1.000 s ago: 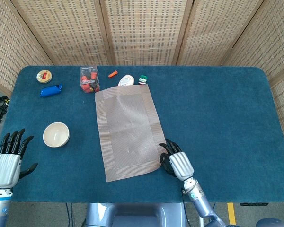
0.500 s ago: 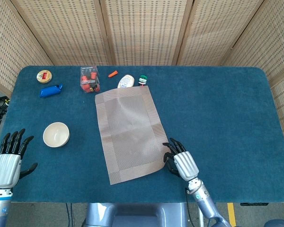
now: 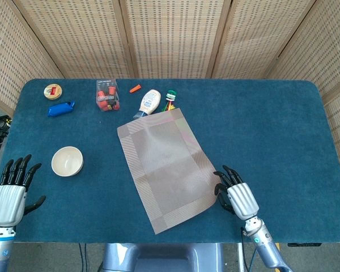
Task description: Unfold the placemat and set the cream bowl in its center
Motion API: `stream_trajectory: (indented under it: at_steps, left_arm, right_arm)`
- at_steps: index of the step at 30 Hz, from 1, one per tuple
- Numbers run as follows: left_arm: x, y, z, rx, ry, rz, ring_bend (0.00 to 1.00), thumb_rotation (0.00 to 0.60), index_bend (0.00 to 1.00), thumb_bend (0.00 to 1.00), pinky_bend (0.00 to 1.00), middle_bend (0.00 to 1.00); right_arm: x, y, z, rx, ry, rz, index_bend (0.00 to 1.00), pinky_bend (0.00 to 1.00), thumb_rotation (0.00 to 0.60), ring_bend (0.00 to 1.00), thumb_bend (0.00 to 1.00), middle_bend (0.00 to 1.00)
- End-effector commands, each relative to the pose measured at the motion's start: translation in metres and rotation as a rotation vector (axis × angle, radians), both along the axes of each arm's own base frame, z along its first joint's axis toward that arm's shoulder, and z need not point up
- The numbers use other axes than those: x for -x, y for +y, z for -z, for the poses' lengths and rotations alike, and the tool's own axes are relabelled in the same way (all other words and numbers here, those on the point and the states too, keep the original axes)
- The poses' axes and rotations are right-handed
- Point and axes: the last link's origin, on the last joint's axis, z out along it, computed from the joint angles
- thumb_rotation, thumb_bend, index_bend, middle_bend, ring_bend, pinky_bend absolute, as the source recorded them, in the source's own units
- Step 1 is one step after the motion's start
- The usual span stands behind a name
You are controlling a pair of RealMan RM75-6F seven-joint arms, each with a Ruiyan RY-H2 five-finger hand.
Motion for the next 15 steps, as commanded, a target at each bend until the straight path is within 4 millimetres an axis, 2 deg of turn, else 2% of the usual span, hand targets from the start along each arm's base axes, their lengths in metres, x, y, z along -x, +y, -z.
stream_trajectory:
  at_steps: [1, 7, 15]
  left_arm:
    - [-0.001, -0.001, -0.001, -0.003, -0.002, 0.003, 0.00, 0.600, 0.17, 0.13, 0.00, 0.00]
    - [0.000, -0.001, -0.002, -0.003, -0.009, 0.003, 0.00, 0.600, 0.17, 0.13, 0.00, 0.00]
    - [-0.001, -0.001, -0.003, -0.005, -0.010, 0.004, 0.00, 0.600, 0.17, 0.13, 0.00, 0.00]
  right_arm:
    - [0.010, 0.001, -0.012, 0.016, 0.031, 0.012, 0.69, 0.17, 0.600, 0.04, 0.60, 0.28]
    - [0.031, -0.005, -0.035, 0.049, 0.084, 0.045, 0.69, 0.17, 0.600, 0.04, 0.60, 0.28]
    - [0.052, -0.027, -0.062, 0.092, 0.137, 0.081, 0.70, 0.17, 0.600, 0.05, 0.60, 0.29]
